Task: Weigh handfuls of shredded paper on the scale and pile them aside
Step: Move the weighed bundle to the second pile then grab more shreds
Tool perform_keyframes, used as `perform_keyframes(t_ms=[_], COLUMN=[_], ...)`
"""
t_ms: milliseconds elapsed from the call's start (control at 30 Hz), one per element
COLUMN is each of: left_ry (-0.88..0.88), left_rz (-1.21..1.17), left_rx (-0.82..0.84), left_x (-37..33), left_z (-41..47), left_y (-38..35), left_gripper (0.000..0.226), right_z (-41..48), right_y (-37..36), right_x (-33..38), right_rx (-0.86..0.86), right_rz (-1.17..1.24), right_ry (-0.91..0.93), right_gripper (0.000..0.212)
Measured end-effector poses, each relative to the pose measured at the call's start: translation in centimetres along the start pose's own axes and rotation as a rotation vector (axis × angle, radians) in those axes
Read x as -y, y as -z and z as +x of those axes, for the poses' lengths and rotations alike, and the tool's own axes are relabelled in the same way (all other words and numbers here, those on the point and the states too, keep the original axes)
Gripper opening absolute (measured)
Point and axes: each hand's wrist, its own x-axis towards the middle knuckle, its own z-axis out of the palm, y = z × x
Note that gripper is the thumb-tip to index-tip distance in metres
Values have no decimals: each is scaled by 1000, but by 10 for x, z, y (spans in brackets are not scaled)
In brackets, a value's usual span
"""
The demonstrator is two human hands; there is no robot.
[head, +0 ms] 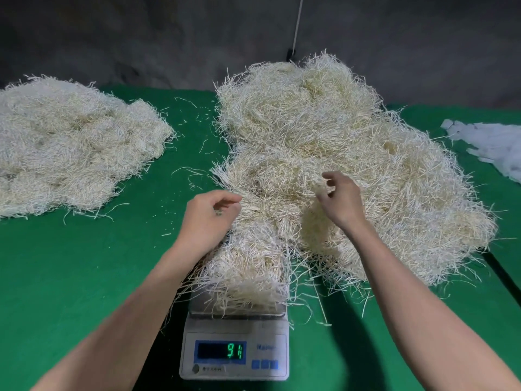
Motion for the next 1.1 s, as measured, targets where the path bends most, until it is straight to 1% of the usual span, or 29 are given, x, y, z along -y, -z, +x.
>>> perform_keyframes(t_ms=[33, 67, 100, 133, 167, 200, 267, 300, 333, 367, 433, 467, 500, 533, 600, 633, 700, 767, 800, 867, 900, 967, 1033, 1100], left_ry=[9, 20, 38, 54, 72, 91, 163, 221, 283, 347, 422, 442, 471, 500, 550, 564, 588, 654, 693, 750, 730, 655, 604, 615], left_rz=[-6, -19, -40, -64, -88, -108, -169, -229, -307, -388, -490, -548, -624, -685, -663, -648, -729, -952, -1085, -1251, -1274, -1216, -1161, -1127], left_rx=[16, 32, 51, 67, 81, 91, 110, 142, 202, 291, 450, 457, 410, 325, 146, 94, 77, 113, 110, 78, 78, 67, 48, 1], left_x=[-6, -11, -16, -21, -25, -28, -33, -36, -40, -44, -54, -58, -62, -65, -64, -63, -61, -64, -65, -66, -66, -63, -60, -53], left_z=[9, 18, 27, 36, 45, 54, 71, 79, 87, 95, 110, 118, 126, 133, 143, 147, 150, 149, 147, 145, 144, 145, 147, 150], left_y=[-5, -10, -15, -20, -26, -31, -43, -49, -56, -63, -79, -87, -95, -102, -109, -112, -114, -115, -116, -114, -111, -101, -90, -80], left_gripper=[15, 14, 13, 15, 16, 16, 11, 7, 16, 27, 41, 43, 40, 32, 16, 11, 8, 16, 22, 30, 27, 15, 13, 13], right_z=[8, 16, 23, 31, 39, 48, 66, 73, 80, 82, 81, 79, 78, 78, 81, 85, 92, 98, 99, 99, 99, 100, 103, 105], right_y=[-5, -9, -15, -19, -22, -22, -19, -18, -19, -18, -17, -17, -16, -15, -11, -9, -6, -8, -9, -12, -11, -3, 7, 15], right_x=[2, 3, 3, 2, 0, -2, -5, -4, -3, 2, 14, 18, 18, 16, 8, 2, -9, -18, -22, -33, -41, -61, -82, -94], right_rx=[-7, 5, 30, 63, 90, 103, 98, 65, 50, 30, 20, 42, 81, 117, 134, 113, 74, 95, 123, 171, 176, 192, 234, 260], right_rz=[-52, -128, -217, -298, -342, -353, -360, -340, -262, -126, 141, 226, 290, 333, 389, 382, 249, -6, -132, -289, -318, -336, -405, -489], right_ry=[27, 74, 126, 166, 177, 155, 124, 182, 239, 285, 368, 415, 437, 447, 426, 404, 402, 434, 436, 417, 396, 318, 247, 239], right_gripper=[52, 63, 76, 85, 82, 64, 10, 14, 24, 26, 18, 16, 18, 26, 44, 47, 37, 19, 18, 26, 26, 23, 32, 40])
